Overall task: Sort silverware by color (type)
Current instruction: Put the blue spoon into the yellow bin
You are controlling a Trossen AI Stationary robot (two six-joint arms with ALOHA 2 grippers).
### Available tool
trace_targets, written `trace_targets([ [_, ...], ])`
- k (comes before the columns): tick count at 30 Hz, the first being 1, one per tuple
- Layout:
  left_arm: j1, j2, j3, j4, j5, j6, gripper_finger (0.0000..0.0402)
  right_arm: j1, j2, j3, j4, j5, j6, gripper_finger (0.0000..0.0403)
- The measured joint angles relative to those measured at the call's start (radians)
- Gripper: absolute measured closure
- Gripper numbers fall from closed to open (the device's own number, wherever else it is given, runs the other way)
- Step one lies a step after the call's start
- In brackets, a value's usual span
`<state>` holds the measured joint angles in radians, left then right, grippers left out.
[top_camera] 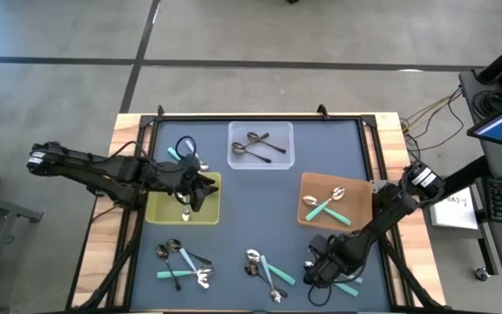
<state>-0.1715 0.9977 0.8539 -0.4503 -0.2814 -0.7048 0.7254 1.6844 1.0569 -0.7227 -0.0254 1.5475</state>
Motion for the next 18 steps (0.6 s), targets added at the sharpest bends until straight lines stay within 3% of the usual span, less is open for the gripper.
trace_targets([
  [7, 0.0, 0.0, 0.0, 0.0, 0.0, 0.0, 0.0274, -0.022, 0.0, -0.004, 0.001, 0.079, -0.003, 0.0335],
  [18, 0.0, 0.0, 0.0, 0.0, 0.0, 0.0, 0.0274, -0.026, -0.008, -0.005, -0.035, 0.04, 0.032, 0.0335],
])
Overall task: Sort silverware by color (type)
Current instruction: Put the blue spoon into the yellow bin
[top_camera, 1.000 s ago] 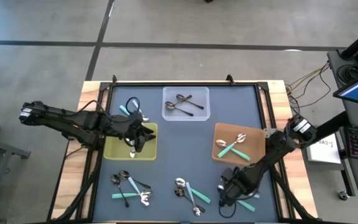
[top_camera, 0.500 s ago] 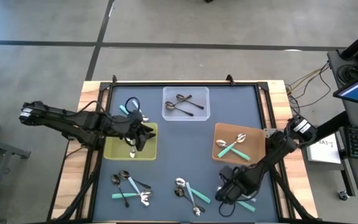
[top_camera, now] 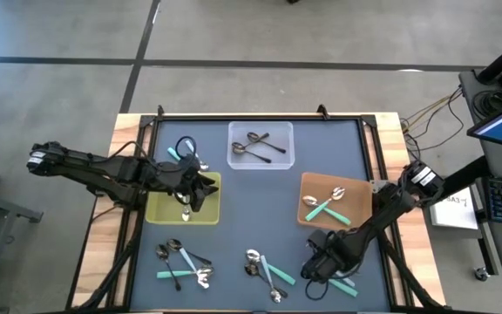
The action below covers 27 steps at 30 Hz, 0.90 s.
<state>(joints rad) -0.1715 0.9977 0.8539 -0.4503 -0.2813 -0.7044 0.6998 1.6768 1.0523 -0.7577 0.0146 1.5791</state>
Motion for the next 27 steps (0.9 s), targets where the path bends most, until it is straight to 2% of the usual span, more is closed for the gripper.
trace_targets([
  [5, 0.0, 0.0, 0.0, 0.0, 0.0, 0.005, 0.0274, 0.003, -0.036, 0.006, -0.009, -0.069, 0.028, 0.0335],
  [12, 0.0, 0.0, 0.0, -0.002, 0.0, 0.006, 0.0274, 0.066, -0.115, 0.02, -0.008, -0.067, 0.129, 0.0335],
  [19, 0.0, 0.0, 0.0, -0.006, 0.0, 0.007, 0.0274, 0.158, -0.089, 0.018, -0.013, -0.072, 0.264, 0.0335],
  [27, 0.0, 0.0, 0.0, -0.009, 0.0, 0.011, 0.0274, 0.171, -0.047, 0.014, -0.01, -0.094, 0.301, 0.0316],
])
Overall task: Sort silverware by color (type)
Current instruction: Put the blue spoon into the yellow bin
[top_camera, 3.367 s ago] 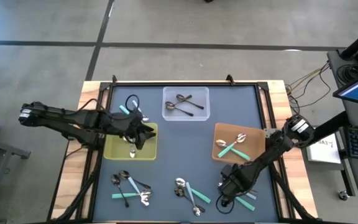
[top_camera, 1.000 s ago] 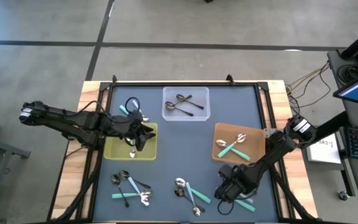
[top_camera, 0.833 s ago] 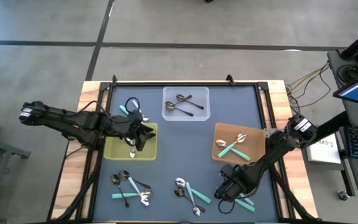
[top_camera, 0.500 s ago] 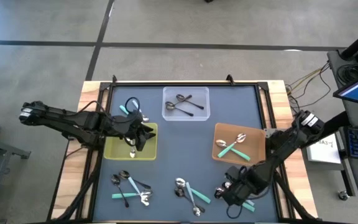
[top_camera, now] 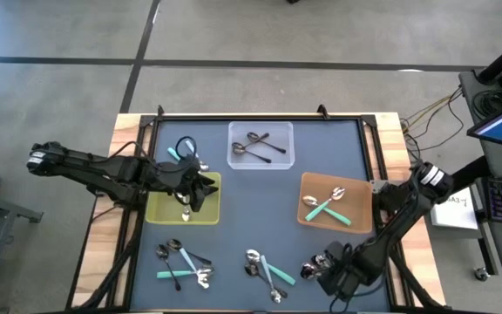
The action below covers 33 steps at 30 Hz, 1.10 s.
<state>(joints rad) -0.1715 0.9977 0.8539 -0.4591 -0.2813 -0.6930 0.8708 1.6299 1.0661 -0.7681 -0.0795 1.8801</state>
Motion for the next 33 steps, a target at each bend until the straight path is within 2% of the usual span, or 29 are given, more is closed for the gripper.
trace_targets([
  [7, 0.0, 0.0, 0.0, 0.001, 0.0, 0.0, 0.0274, 0.0, 0.041, -0.019, 0.003, -0.057, -0.015, 0.0276],
  [11, 0.0, 0.0, 0.0, 0.0, 0.0, -0.002, 0.0274, 0.0, 0.049, -0.037, 0.04, -0.064, -0.032, 0.0273],
  [16, 0.0, 0.0, 0.0, 0.002, 0.0, -0.004, 0.0274, 0.0, 0.051, -0.06, 0.094, -0.065, -0.029, 0.0297],
  [23, 0.0, 0.001, 0.0, -0.005, 0.001, -0.004, 0.0274, 0.0, 0.046, -0.067, 0.087, -0.064, -0.021, 0.0373],
  [28, 0.0, 0.019, 0.0, -0.005, 0.003, 0.001, 0.0274, 0.0, 0.026, -0.066, 0.088, -0.058, -0.005, 0.0377],
  [33, 0.0, 0.06, 0.0, 0.01, 0.041, 0.003, 0.0274, -0.009, -0.008, -0.042, 0.099, 0.017, -0.005, 0.0377],
])
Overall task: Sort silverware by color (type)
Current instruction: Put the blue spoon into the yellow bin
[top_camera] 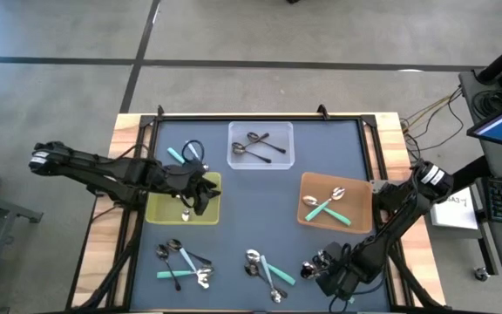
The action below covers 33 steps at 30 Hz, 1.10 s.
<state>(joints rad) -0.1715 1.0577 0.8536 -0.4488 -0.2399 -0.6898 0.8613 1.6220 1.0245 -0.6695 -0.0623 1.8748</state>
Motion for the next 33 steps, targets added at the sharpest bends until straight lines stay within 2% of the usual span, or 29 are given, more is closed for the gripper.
trace_targets([
  [7, -0.005, 0.103, 0.0, 0.096, 0.054, 0.05, 0.0274, -0.056, -0.043, 0.048, -0.002, 0.224, -0.058, 0.0377],
  [13, -0.005, 0.197, 0.0, 0.35, 0.162, 0.19, 0.0274, -0.136, -0.057, 0.1, -0.005, 0.428, -0.189, 0.0377],
  [21, 0.0, 0.321, 0.0, 0.583, 0.152, 0.336, 0.0273, -0.285, -0.057, 0.146, -0.002, 0.735, -0.397, 0.0377],
  [26, -0.001, 0.362, 0.0, 0.661, 0.132, 0.349, 0.0273, -0.388, -0.057, 0.178, 0.092, 0.792, -0.63, 0.0377],
  [33, 0.003, 0.321, 0.0, 0.677, 0.001, 0.418, 0.0273, -0.484, -0.056, 0.208, 0.256, 0.828, -0.964, 0.0377],
])
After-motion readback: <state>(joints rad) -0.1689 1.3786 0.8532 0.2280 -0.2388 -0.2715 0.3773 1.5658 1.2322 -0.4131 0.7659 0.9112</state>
